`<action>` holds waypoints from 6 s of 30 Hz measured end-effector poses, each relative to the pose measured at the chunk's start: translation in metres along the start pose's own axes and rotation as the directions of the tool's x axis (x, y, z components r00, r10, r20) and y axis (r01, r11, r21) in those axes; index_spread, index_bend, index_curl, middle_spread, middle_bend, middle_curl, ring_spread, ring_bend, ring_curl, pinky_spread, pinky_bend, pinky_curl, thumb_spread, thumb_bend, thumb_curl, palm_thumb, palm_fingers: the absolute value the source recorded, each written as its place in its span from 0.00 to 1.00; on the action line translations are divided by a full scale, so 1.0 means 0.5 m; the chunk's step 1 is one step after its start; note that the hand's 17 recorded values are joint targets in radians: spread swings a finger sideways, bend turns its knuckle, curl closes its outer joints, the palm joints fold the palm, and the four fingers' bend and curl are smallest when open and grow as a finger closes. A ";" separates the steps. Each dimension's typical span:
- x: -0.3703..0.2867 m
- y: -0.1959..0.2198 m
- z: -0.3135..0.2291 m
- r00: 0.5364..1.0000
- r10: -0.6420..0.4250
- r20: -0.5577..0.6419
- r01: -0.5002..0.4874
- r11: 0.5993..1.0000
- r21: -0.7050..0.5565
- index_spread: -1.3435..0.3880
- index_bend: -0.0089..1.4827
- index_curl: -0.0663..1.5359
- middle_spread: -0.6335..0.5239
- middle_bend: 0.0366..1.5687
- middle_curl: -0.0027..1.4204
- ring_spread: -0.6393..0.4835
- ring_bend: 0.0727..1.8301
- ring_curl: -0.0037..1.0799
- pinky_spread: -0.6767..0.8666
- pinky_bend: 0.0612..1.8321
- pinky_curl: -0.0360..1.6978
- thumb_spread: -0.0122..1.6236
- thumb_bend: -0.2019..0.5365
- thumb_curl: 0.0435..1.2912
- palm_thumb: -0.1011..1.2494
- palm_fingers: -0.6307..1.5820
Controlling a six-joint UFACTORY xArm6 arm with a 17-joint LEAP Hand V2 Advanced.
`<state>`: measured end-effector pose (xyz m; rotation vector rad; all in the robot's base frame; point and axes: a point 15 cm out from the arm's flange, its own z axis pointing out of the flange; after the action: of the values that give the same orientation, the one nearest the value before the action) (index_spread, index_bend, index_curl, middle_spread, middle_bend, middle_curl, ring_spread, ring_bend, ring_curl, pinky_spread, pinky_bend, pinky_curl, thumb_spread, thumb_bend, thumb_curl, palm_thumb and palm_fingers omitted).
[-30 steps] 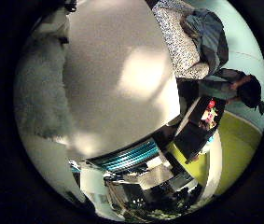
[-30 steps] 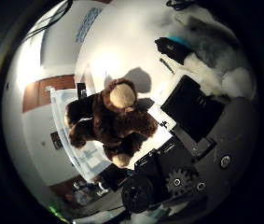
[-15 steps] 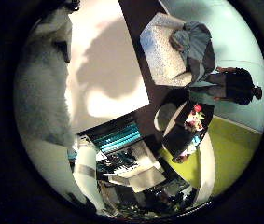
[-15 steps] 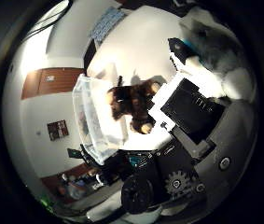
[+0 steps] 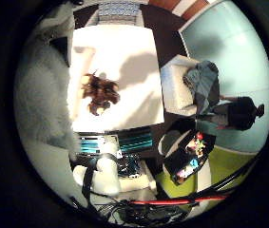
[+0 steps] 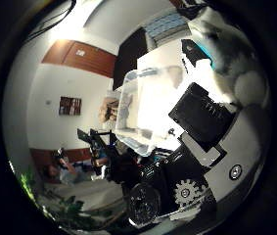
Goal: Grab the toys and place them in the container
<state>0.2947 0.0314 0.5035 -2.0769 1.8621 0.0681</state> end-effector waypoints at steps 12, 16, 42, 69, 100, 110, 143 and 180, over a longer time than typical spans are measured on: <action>-0.289 -0.057 0.010 0.963 -0.248 0.107 0.237 0.966 0.104 0.64 0.72 0.55 0.42 0.83 0.56 0.34 0.69 0.80 0.31 0.63 0.66 0.51 0.25 0.59 0.82 0.78; -0.343 -0.073 0.047 0.947 -0.296 0.127 0.285 0.953 0.098 0.64 0.71 0.55 0.42 0.83 0.56 0.34 0.69 0.81 0.30 0.63 0.66 0.51 0.25 0.59 0.82 0.78; -0.390 -0.161 0.176 0.940 -0.326 0.102 0.320 0.944 0.077 0.51 0.25 0.40 0.43 0.38 0.38 0.46 0.46 0.51 0.32 0.42 0.53 0.72 0.23 0.34 0.55 0.32; -0.026 -0.066 0.139 0.996 -0.073 -0.056 0.076 0.995 0.061 0.61 0.12 0.23 0.62 0.11 0.23 0.77 0.16 0.23 0.77 0.23 0.24 0.70 0.25 0.25 0.52 0.37; 0.328 0.107 0.481 0.953 0.288 -0.098 -0.298 0.948 -0.110 0.66 0.11 0.21 0.71 0.10 0.22 0.80 0.14 0.24 0.76 0.26 0.19 0.70 0.24 0.25 0.51 0.35; 0.343 0.103 0.572 0.950 0.294 -0.101 -0.309 0.934 -0.183 0.68 0.11 0.21 0.72 0.10 0.23 0.80 0.15 0.24 0.76 0.27 0.19 0.69 0.24 0.24 0.50 0.35; 0.377 0.043 0.599 0.952 0.260 -0.159 -0.279 0.954 -0.110 0.54 0.61 0.59 0.31 0.70 0.64 0.34 0.71 0.61 0.26 0.70 0.40 0.66 0.28 0.35 0.81 0.80; -0.022 -0.025 0.005 0.985 -0.052 -0.166 0.046 0.998 -0.044 0.61 0.66 0.68 0.37 0.76 0.68 0.36 0.72 0.73 0.28 0.63 0.63 0.57 0.25 0.56 0.85 0.76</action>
<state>0.3061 0.0435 0.5070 -2.2159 1.9179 -0.0845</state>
